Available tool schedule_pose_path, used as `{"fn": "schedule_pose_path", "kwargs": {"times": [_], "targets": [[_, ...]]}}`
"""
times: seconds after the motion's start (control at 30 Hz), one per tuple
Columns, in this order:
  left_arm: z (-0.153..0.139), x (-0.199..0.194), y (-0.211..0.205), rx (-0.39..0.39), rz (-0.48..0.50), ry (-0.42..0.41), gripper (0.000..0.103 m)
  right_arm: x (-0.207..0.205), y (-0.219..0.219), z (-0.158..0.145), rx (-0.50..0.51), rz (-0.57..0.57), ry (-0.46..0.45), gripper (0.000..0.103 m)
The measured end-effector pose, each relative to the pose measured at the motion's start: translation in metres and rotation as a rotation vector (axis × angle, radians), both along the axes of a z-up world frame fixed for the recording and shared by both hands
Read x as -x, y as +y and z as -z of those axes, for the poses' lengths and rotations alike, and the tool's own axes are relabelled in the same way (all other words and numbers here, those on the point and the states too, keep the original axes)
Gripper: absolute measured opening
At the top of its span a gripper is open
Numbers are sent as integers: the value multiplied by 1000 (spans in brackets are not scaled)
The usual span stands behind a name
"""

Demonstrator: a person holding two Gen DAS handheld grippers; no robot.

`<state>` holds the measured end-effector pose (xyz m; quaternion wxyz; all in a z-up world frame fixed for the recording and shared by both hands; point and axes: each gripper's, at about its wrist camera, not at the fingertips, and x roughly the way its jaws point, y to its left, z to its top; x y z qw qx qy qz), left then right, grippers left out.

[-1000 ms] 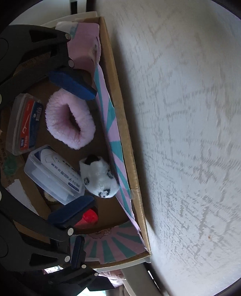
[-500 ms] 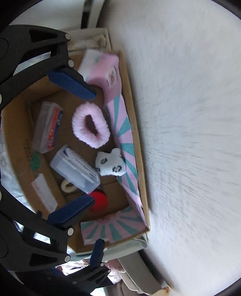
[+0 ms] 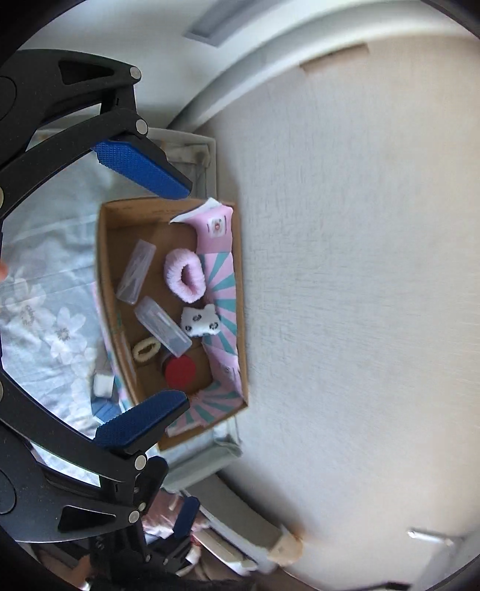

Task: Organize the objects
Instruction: 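Lift both tools out of the box and back over the bed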

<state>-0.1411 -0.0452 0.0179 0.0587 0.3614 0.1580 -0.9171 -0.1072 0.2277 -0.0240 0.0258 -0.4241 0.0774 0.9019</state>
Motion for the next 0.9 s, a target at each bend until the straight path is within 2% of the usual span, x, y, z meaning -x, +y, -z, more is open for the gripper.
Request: {"fn": "schedule_pose_path", "kwargs": {"times": [0.13, 0.3, 0.43, 0.7, 0.9], "targets": [[-1, -33, 4, -12, -9, 30, 103, -34, -8, 0, 5, 54, 56, 103], [4, -60, 12, -39, 3, 36, 103, -59, -19, -2, -1, 61, 100, 103], [4, -76, 18, -31, 10, 51, 103, -74, -25, -9, -15, 57, 138, 103], [-11, -98, 26, 24, -13, 83, 103, -90, -32, -20, -71, -21, 182, 103], [-15, -104, 32, 18, -73, 98, 103, -89, -28, -17, -70, -129, 192, 103]]}}
